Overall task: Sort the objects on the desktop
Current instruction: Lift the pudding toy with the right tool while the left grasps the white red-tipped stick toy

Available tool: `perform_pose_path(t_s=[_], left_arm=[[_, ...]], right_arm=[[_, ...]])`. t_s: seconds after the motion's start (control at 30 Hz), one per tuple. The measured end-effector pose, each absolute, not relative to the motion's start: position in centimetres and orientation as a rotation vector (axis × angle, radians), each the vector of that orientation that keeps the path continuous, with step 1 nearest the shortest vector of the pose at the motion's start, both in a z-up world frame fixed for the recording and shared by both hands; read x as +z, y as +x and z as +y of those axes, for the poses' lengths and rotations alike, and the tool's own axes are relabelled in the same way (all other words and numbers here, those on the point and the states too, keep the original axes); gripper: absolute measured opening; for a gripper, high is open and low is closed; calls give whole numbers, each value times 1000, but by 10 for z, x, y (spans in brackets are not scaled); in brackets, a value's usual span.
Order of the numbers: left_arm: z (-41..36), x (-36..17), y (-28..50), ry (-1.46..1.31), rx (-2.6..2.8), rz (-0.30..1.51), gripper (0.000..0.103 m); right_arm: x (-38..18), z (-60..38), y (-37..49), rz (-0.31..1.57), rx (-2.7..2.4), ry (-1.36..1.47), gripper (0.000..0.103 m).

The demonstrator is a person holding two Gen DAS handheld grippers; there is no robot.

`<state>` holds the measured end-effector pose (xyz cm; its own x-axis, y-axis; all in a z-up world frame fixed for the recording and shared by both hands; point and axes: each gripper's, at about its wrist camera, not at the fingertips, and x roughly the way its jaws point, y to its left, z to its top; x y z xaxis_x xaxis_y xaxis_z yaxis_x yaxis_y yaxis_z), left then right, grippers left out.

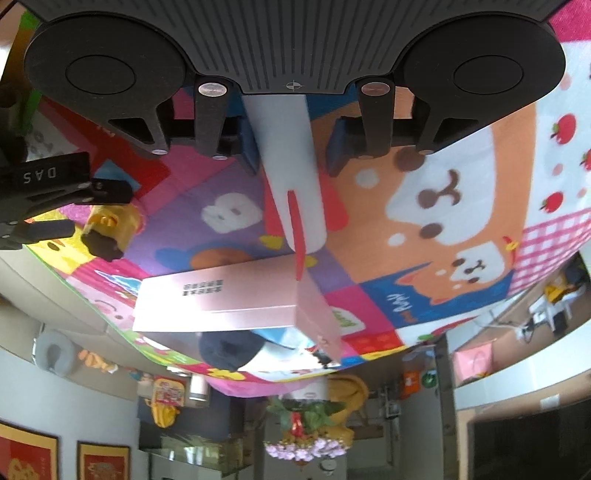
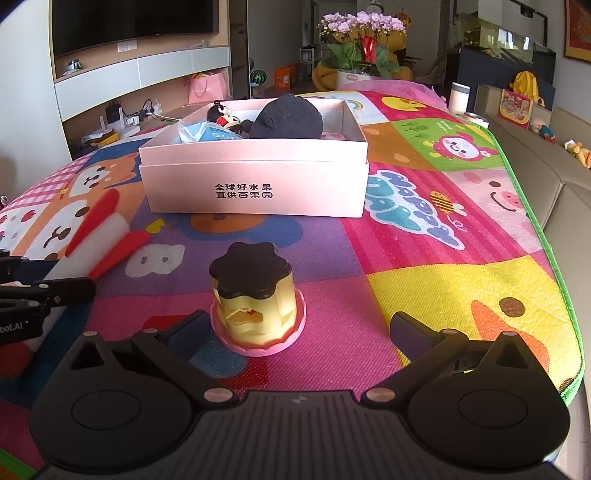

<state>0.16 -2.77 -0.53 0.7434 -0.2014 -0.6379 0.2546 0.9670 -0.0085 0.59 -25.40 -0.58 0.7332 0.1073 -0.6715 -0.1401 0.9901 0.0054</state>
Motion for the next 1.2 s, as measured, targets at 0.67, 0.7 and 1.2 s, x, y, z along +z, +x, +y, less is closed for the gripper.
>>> perform_pose_path(t_s=[0.67, 0.7, 1.2], left_arm=[[-19, -1, -7, 0, -272, 725, 54], [-21, -1, -6, 10, -270, 725, 52], [-34, 49, -30, 43, -338, 612, 32]], right_arm=[[13, -241, 7, 716, 224, -64, 56], [15, -241, 5, 712, 222, -69, 56], [67, -260, -34, 591, 248, -78, 56]])
